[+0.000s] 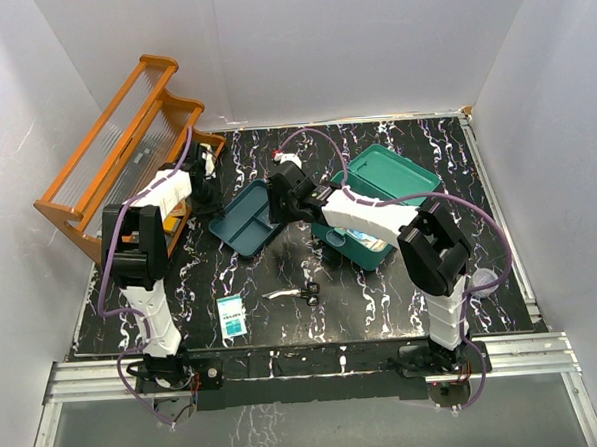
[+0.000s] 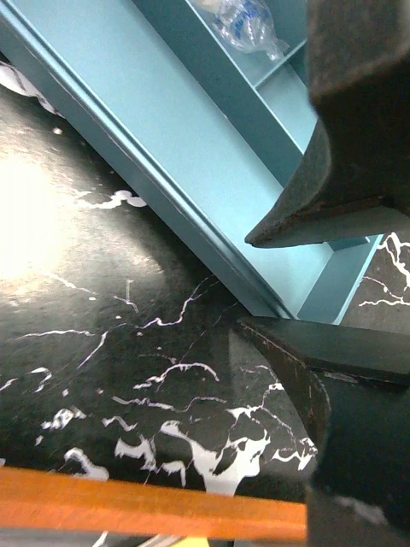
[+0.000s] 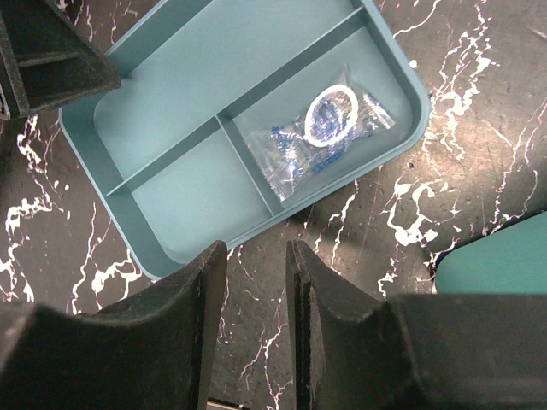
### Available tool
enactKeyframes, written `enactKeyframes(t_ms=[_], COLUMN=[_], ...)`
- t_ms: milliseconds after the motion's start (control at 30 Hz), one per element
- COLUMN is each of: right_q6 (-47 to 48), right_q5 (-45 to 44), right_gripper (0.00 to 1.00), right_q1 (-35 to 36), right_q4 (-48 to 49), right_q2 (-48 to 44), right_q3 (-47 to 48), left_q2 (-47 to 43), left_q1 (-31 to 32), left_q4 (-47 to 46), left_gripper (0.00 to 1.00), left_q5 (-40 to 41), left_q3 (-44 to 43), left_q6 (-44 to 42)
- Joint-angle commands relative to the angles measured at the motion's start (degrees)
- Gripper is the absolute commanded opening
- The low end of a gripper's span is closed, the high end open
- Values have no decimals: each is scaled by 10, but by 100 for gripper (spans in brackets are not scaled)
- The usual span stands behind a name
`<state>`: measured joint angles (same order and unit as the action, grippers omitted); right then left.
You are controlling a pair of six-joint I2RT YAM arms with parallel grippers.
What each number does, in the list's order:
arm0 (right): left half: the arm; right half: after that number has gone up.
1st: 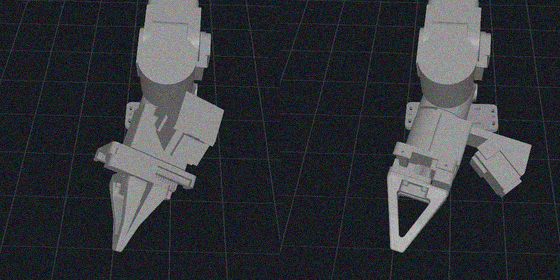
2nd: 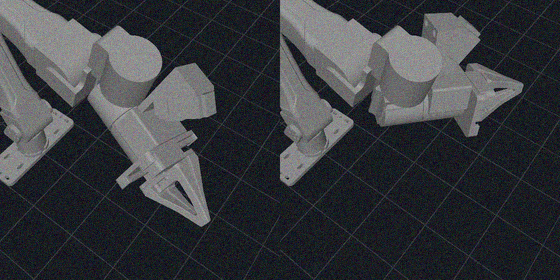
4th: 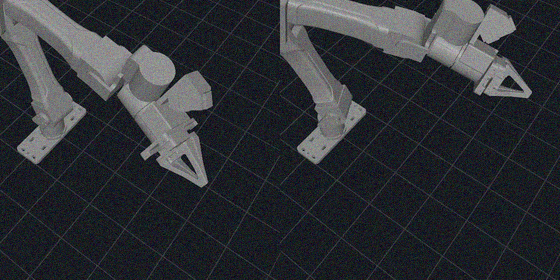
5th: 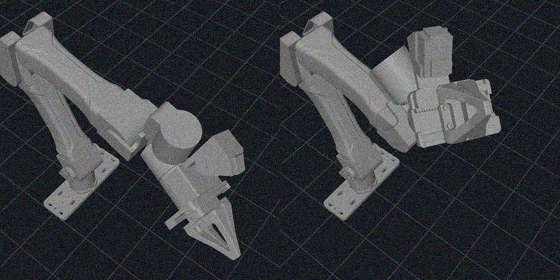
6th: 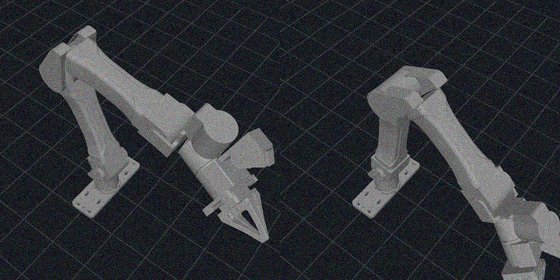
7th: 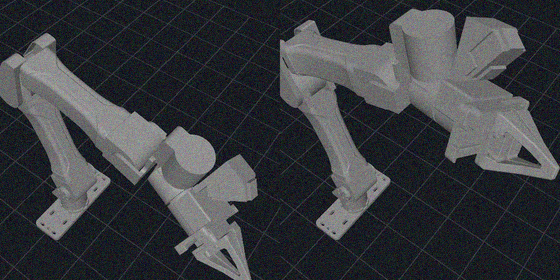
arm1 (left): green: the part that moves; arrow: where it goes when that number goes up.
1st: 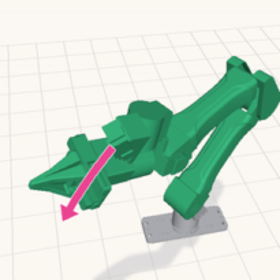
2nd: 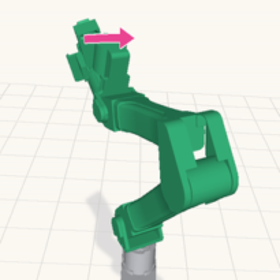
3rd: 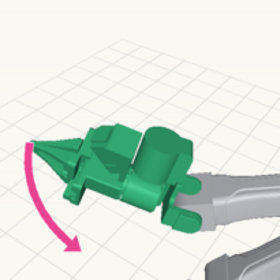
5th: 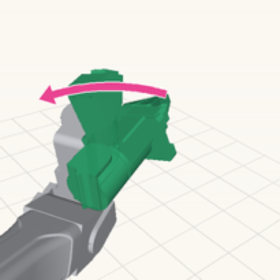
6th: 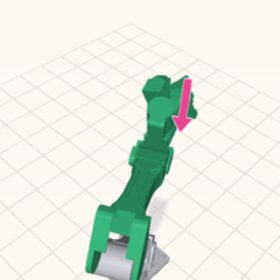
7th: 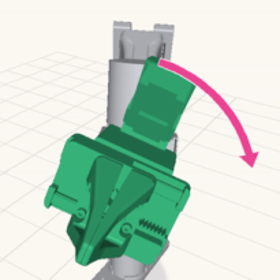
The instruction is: Organize the medicine kit
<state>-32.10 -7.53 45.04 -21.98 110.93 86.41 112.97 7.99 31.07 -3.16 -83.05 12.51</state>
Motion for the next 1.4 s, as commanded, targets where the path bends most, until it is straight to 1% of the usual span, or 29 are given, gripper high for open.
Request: enactKeyframes(t_ms=[0, 133, 300, 367, 467, 567, 700, 867, 967, 1100, 1167, 1367], right_q6=[33, 42, 63, 85, 129, 172, 212, 202, 172, 89, 57, -2], right_q5=[6, 6, 10, 26, 27, 28, 26, 24, 3, -25, -36, -68], right_gripper=[32, 32, 34, 34, 35, 41, 46, 50, 52, 54, 55, 57], right_q1=[11, 23, 43, 59, 97, 140, 191, 236, 260, 276, 281, 286], right_q4=[35, 34, 32, 30, 5, 2, -4, 0, 1, -4, -6, -52], right_q2=[-43, -56, -72, -76, -74, -76, -61, -39, -25, -1, 8, 40], right_q3=[-13, -27, -47, -53, -50, -58, -57, -54, -50, -44, -41, -22], left_q2=[-35, -61, -103, -117, -133, -154, -201, -267, -310, -382, -412, -475], left_q1=[-4, -4, -4, -4, -4, -3, -3, -4, -3, -3, -3, -3], left_q4=[-1, 6, -13, -19, -27, -33, -25, 9, 35, 63, 57, 66], left_gripper=[36, 36, 36, 38, 41, 44, 48, 52, 53, 58, 59, 60], left_q5=[-39, -65, -128, -152, -185, -186, -112, -3, 62, 201, 220, 225], left_q3=[37, 80, 132, 147, 167, 184, 194, 185, 174, 153, 149, 137], left_q6=[8, 26, 51, 60, 75, 93, 126, 142, 147, 147, 142, 140])
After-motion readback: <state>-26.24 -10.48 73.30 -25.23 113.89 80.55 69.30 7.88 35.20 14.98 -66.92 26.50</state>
